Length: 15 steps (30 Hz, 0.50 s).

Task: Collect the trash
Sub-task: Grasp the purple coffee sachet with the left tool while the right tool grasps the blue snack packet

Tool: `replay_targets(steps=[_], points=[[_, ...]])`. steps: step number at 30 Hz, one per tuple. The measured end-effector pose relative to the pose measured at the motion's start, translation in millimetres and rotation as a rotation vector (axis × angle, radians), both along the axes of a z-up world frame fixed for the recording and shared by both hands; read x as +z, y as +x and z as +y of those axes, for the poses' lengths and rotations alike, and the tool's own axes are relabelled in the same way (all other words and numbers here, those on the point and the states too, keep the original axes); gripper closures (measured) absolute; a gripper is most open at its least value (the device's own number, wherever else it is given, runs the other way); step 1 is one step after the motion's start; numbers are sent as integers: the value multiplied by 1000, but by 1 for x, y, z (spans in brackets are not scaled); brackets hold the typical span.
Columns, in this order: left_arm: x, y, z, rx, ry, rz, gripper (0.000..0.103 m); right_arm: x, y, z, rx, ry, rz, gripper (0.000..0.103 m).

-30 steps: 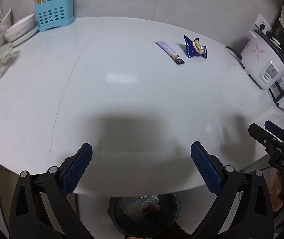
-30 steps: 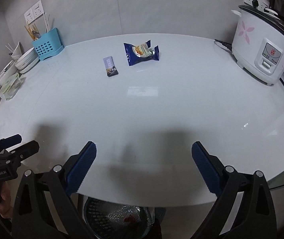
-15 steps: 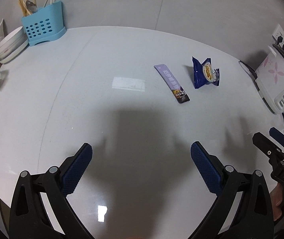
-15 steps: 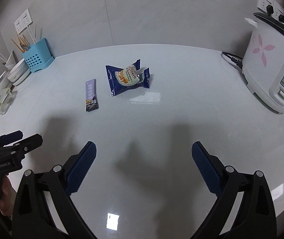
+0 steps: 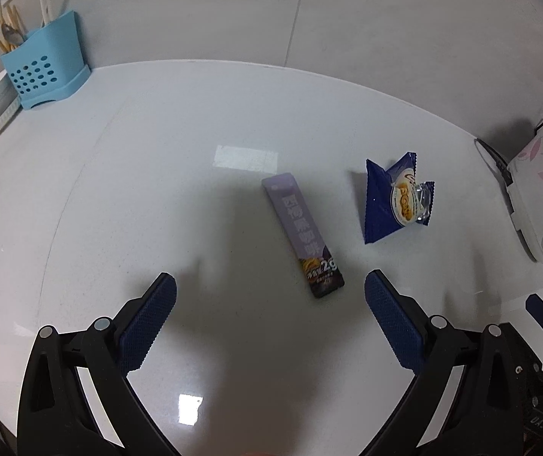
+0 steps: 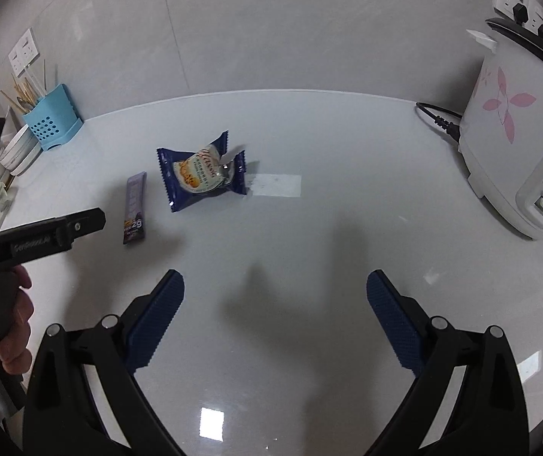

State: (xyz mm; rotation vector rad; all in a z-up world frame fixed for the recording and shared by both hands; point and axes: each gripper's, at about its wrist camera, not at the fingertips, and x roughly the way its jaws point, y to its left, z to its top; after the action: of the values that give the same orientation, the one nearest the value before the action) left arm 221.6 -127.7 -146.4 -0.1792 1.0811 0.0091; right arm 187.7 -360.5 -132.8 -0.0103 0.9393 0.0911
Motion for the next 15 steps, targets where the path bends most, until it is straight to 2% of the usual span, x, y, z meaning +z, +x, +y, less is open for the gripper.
replay_targets(steps=[9, 15], points=[[-21, 40, -12, 7, 19, 43, 8, -2, 12, -26, -18, -13, 11, 10], [-32, 52, -15, 10, 44, 70, 20, -8, 20, -36, -23, -12, 22, 10]])
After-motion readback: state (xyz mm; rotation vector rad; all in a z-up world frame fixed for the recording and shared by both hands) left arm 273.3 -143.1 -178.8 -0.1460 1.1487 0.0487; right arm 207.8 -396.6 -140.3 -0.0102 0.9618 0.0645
